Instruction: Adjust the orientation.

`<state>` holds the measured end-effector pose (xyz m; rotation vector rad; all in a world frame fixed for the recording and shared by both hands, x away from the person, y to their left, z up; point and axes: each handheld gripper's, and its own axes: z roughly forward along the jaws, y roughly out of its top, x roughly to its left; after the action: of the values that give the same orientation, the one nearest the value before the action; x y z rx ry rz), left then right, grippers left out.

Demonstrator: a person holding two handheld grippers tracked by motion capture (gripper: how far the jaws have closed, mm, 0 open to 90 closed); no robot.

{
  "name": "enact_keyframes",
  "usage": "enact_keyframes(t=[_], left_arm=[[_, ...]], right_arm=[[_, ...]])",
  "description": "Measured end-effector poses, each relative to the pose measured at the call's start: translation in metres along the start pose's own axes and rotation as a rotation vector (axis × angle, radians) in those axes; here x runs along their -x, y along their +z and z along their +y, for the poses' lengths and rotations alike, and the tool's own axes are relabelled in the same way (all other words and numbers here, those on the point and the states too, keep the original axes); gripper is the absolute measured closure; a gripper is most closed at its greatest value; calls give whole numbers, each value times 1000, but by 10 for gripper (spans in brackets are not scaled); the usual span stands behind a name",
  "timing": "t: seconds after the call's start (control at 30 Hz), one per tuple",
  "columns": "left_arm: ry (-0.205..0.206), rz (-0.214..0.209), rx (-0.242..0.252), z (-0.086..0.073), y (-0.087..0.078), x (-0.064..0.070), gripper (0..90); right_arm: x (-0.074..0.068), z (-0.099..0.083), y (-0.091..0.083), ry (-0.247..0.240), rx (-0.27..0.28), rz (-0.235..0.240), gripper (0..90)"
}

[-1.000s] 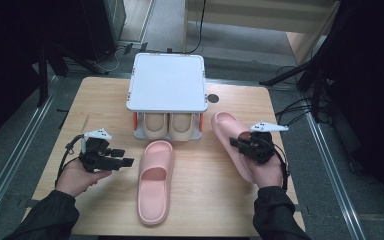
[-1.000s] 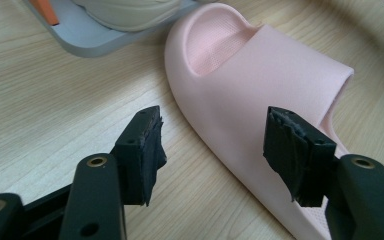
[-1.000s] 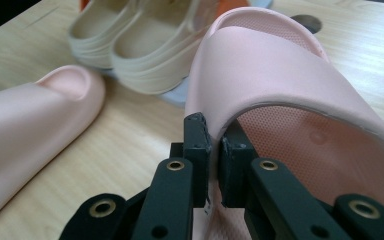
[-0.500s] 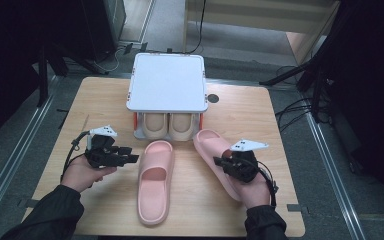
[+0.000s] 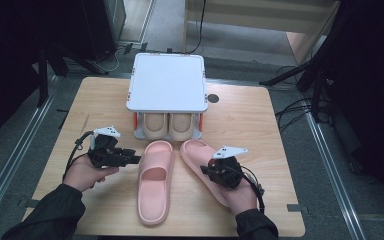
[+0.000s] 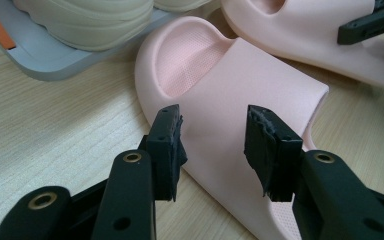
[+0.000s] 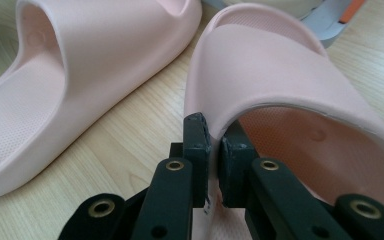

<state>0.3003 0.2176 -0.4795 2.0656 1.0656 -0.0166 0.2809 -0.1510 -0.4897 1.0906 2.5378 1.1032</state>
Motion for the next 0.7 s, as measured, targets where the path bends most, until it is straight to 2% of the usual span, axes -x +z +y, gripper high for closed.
enact_keyframes(t=[0.13, 0.37, 0.57, 0.7], left_arm=[[4, 0, -9, 0, 1, 0, 576], [13, -1, -21, 0, 3, 1, 576], [21, -2, -28, -1, 4, 1, 572], [25, -6, -38, -1, 5, 3, 571]], right_arm=[[-8, -1, 8, -12, -16, -20, 849], [-18, 1, 17, -12, -20, -9, 824], [-26, 3, 23, -4, -19, 9, 796], [-32, 4, 28, -2, -8, 38, 730]])
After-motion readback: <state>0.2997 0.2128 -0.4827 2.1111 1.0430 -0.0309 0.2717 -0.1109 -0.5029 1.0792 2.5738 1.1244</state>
